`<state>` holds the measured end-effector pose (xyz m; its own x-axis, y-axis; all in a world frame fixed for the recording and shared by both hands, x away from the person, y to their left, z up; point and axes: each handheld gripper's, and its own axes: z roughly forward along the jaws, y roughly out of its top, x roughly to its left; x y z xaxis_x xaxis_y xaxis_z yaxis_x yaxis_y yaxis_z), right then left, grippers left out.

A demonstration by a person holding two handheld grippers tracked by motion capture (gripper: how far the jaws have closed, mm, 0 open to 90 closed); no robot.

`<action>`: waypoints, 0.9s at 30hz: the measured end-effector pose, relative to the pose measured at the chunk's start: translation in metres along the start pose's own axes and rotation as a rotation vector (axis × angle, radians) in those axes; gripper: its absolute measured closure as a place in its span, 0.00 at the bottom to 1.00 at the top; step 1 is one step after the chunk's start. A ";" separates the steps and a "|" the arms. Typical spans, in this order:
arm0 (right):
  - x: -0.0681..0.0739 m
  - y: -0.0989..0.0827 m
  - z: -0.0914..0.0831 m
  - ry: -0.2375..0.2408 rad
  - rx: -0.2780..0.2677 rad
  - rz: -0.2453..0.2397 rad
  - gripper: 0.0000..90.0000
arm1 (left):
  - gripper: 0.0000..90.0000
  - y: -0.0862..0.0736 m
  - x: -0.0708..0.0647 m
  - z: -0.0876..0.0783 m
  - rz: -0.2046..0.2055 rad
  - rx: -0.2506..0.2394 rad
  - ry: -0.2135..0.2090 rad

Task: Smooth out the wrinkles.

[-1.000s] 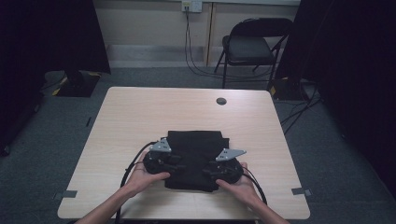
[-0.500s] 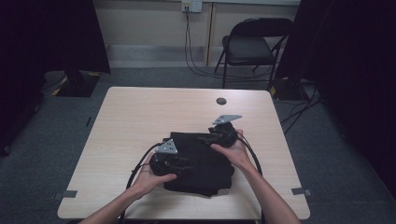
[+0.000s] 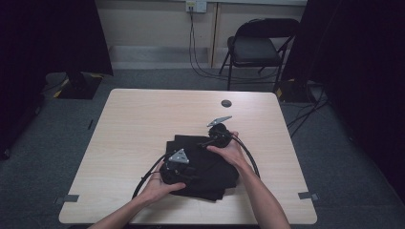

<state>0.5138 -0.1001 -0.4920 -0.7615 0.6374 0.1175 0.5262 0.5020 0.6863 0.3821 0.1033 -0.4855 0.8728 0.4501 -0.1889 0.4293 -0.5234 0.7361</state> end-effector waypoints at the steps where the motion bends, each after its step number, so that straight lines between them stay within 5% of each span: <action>1: -0.001 -0.001 0.001 0.003 -0.002 0.001 0.23 | 0.65 0.000 0.000 0.000 -0.003 0.000 0.000; 7: 0.008 -0.007 -0.003 0.046 0.007 -0.050 0.28 | 0.65 -0.002 -0.002 0.001 -0.001 -0.009 0.020; 15: 0.015 -0.019 -0.016 0.146 -0.005 -0.027 0.85 | 0.65 -0.002 -0.003 0.002 -0.009 -0.009 0.032; 20: 0.019 -0.012 -0.027 0.135 -0.027 -0.035 0.88 | 0.66 -0.002 -0.002 0.004 -0.017 -0.005 0.042; 27: 0.033 0.008 -0.049 0.112 -0.083 -0.106 0.89 | 0.67 0.005 0.002 0.009 -0.032 -0.017 0.107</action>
<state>0.4741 -0.1034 -0.4476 -0.8507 0.5124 0.1171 0.4112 0.5100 0.7555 0.3879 0.0947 -0.4883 0.8284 0.5417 -0.1426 0.4518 -0.4957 0.7418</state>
